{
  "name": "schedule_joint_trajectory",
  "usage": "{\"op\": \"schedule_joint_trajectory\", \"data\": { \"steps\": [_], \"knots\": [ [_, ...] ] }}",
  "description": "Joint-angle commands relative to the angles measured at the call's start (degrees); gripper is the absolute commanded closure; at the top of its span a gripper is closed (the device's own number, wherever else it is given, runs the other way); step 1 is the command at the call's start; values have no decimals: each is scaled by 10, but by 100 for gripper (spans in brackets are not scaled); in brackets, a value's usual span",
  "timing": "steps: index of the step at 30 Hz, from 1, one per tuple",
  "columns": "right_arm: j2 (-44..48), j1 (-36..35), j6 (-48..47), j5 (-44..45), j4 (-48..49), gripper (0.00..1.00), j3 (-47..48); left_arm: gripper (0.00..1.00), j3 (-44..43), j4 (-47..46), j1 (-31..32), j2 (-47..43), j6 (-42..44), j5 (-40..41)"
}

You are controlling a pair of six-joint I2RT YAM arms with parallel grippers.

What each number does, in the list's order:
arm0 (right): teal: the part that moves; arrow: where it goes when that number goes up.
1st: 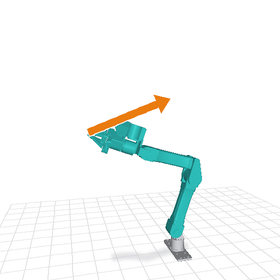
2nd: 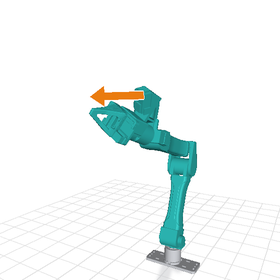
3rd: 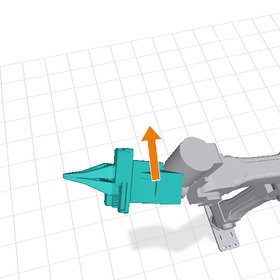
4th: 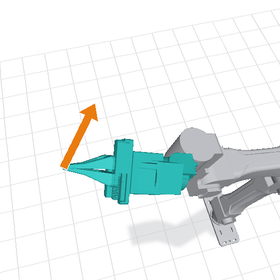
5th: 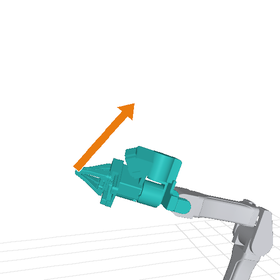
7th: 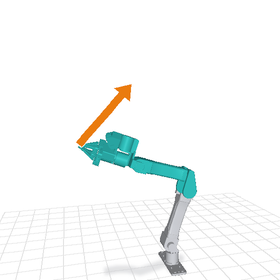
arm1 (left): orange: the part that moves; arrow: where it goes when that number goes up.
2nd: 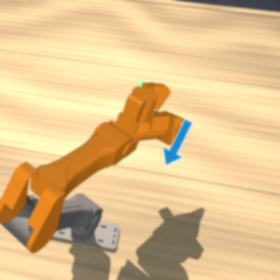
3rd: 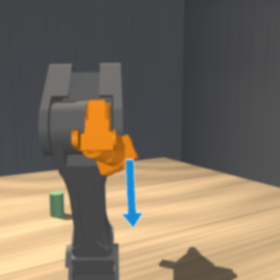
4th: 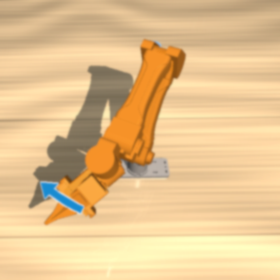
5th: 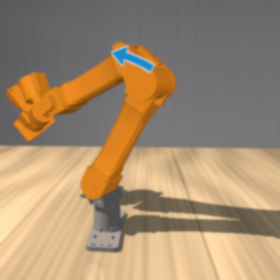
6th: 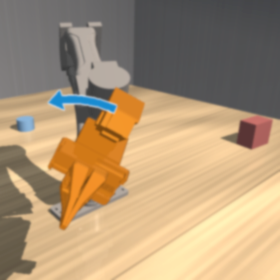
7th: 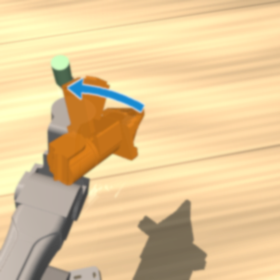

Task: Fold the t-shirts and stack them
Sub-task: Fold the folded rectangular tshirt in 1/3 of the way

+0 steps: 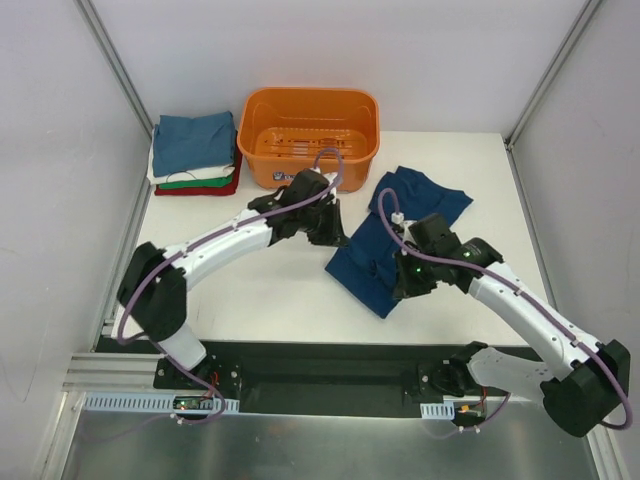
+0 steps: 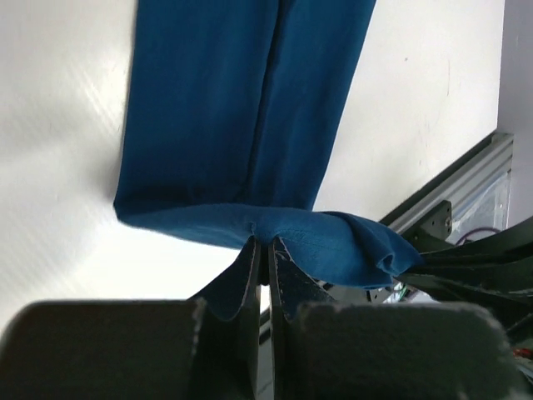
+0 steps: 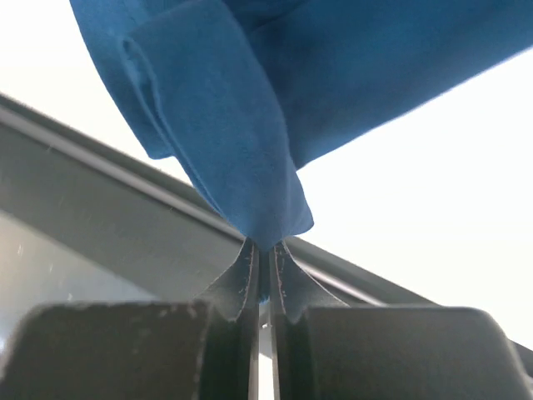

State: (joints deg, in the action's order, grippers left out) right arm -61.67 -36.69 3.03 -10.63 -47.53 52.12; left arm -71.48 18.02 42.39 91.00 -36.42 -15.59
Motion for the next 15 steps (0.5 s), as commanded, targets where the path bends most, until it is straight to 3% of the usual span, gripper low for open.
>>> {"op": "schedule_joint_trajectory", "data": {
  "steps": [1, 10, 15],
  "knots": [
    [-12, 75, -58, 24, -42, 99, 34, 100, -100, -18, -6, 72, 33, 15],
    [-81, 180, -95, 38, 32, 99, 61, 100, -248, -20, -12, 218, 34, 10],
    [-127, 217, -120, 44, 64, 99, 76, 100, -275, -20, -24, 263, 29, 14]
  ]
}}
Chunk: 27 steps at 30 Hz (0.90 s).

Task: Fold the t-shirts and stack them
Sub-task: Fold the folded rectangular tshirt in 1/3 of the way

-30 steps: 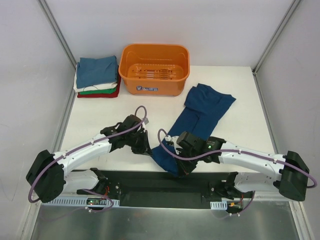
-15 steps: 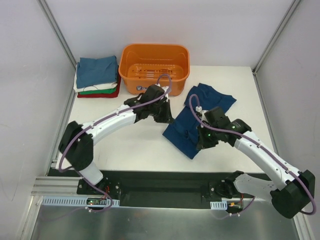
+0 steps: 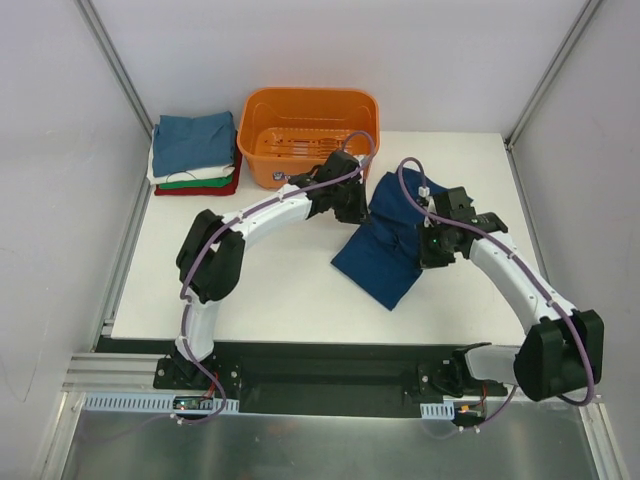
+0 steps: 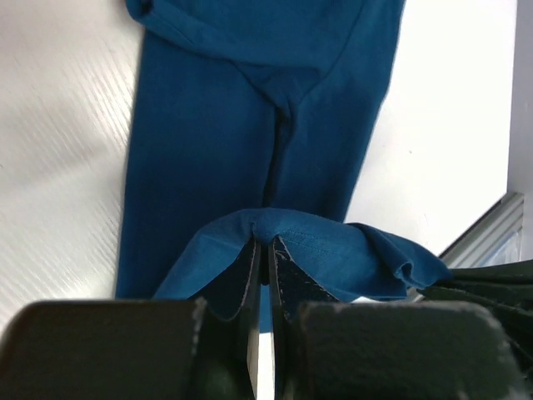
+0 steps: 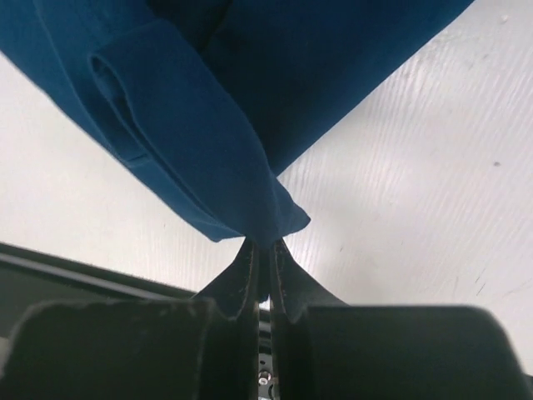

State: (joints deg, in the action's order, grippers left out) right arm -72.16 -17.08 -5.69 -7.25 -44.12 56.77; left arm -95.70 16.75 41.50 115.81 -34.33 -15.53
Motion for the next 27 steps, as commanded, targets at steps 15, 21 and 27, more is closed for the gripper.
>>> {"op": "schedule_joint_trajectory", "data": {
  "steps": [15, 21, 27],
  "knots": [
    [-163, 67, -42, 17, 87, 99, 82, 95, -98, -8, -34, 99, 3, 48],
    [-208, 76, -32, 48, 89, 60, 125, 43, -117, -7, -38, 104, 15, 12],
    [-171, 73, -28, 36, 74, 3, 142, 1, -40, -7, -38, -5, 32, 0]
  ]
}}
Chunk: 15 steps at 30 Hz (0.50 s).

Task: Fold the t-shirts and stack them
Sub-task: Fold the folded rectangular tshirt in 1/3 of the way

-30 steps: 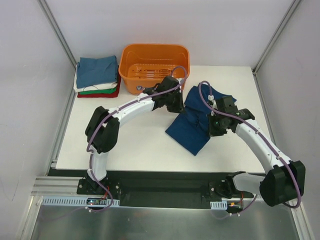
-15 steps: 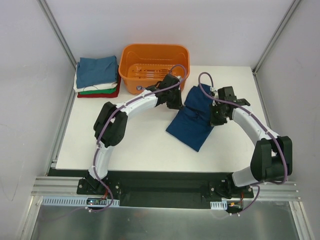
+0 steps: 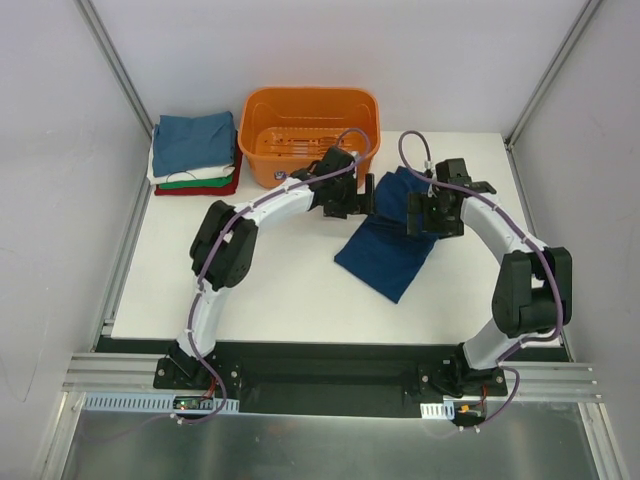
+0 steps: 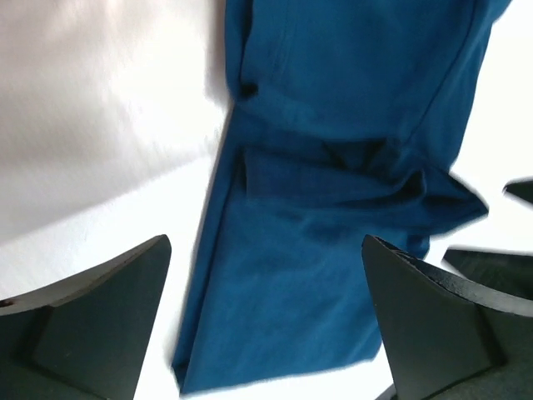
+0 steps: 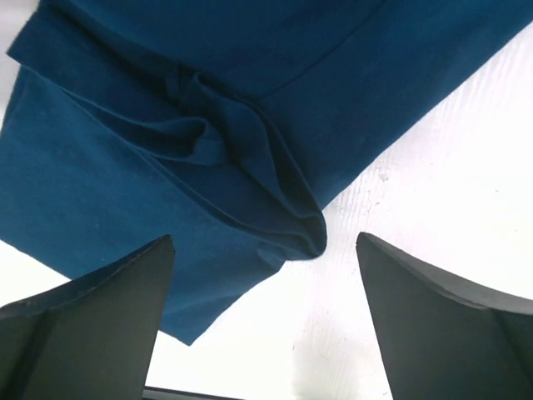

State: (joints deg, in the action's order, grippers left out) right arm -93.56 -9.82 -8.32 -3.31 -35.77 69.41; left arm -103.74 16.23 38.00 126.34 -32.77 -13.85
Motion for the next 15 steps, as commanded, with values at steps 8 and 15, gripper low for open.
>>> {"op": "schedule_joint_trajectory", "data": {
  "steps": [8, 15],
  "knots": [
    [117, -75, 15, -87, 5, 3, -70, 1, 238, -3, 3, -278, 9, -31],
    [40, -128, 48, -77, 70, 3, -67, 1, 378, -2, 0, -401, -5, 29]
  ]
}}
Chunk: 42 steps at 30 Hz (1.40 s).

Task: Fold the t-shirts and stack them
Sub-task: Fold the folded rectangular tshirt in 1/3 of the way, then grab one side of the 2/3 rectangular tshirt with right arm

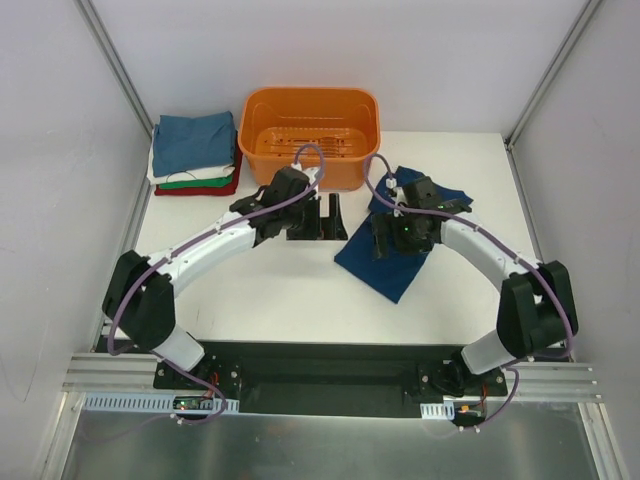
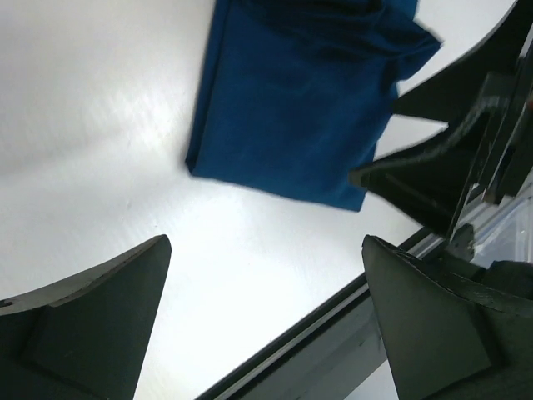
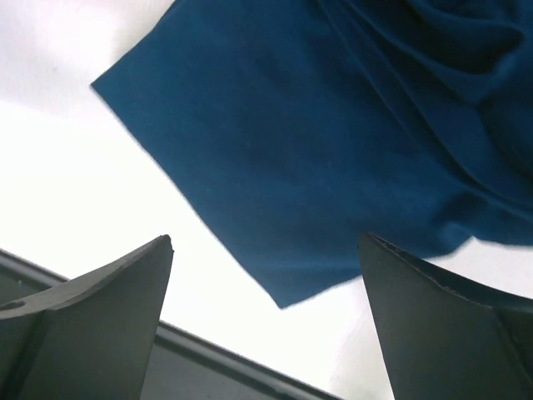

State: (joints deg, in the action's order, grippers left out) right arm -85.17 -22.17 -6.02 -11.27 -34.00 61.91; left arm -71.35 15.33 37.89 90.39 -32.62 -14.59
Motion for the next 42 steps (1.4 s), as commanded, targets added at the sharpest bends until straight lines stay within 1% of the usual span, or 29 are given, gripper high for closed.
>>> {"op": "schedule_joint_trajectory", "data": {
  "steps": [1, 4, 5, 7, 8, 13, 16, 18, 20, 21, 22, 24, 25, 27, 28, 31, 33, 34, 35, 37, 38, 40, 41, 42],
  "knots": [
    [-54, -3, 23, 18, 59, 3, 12, 1, 62, 7, -4, -48, -12, 37],
    [-100, 1, 11, 42, 84, 3, 41, 1, 82, 7, -10, -61, -20, 42],
    [-128, 11, 6, 50, 89, 3, 51, 1, 86, 7, -11, -62, -20, 44],
    [-152, 25, 6, 62, 90, 3, 78, 1, 88, 7, -15, -64, -22, 43],
    [-159, 38, 11, 69, 112, 3, 80, 1, 89, 8, -19, -65, -22, 43],
    [-156, 64, 15, 100, 149, 3, 105, 1, 89, 7, -20, -63, -19, 40],
    [-174, 87, 24, 102, 149, 3, 138, 1, 89, 7, -22, -59, -20, 37],
    [-195, 101, 18, 106, 126, 3, 174, 1, 92, 7, -24, -59, -21, 36],
    [-195, 103, 5, 107, 99, 3, 191, 1, 96, 7, -25, -63, -21, 35],
    [-185, 102, -8, 99, 96, 3, 187, 1, 97, 7, -26, -65, -20, 35],
    [-153, 99, -27, 89, 96, 3, 178, 1, 98, 7, -28, -66, -20, 35],
    [-111, 80, -49, 72, 91, 3, 149, 1, 105, 7, -33, -73, -19, 36],
    [-64, 70, -64, 58, 89, 3, 110, 1, 110, 8, -43, -77, -22, 33],
    [-18, 17, -72, 63, 84, 3, 60, 1, 130, 7, -60, -91, -30, 31],
    [17, -27, -83, 76, 80, 3, 19, 1, 144, 7, -81, -95, -31, 27],
    [44, -94, -73, 94, 20, 3, -21, 1, 171, 7, -114, -123, -35, 25],
    [45, -120, -46, 67, 14, 1, -41, 1, 181, 7, -126, -133, -33, 29],
    [39, -149, -40, 61, 14, 1, -49, 1, 192, 7, -133, -142, -35, 28],
    [33, -165, -33, 61, 13, 4, -51, 1, 198, 7, -146, -147, -37, 26],
    [1, -209, -36, 81, 8, 7, -44, 1, 212, 7, -158, -157, -45, 22],
    [-13, -217, -40, 89, 3, 8, -28, 1, 215, 7, -167, -159, -46, 23],
    [-51, -230, -46, 134, -8, 11, -8, 1, 221, 7, -172, -166, -48, 25],
    [-61, -229, -48, 143, -10, 15, 6, 1, 221, 7, -173, -170, -46, 26],
    [-78, -229, -48, 171, -12, 16, 14, 1, 222, 7, -175, -172, -46, 31]
  ]
}}
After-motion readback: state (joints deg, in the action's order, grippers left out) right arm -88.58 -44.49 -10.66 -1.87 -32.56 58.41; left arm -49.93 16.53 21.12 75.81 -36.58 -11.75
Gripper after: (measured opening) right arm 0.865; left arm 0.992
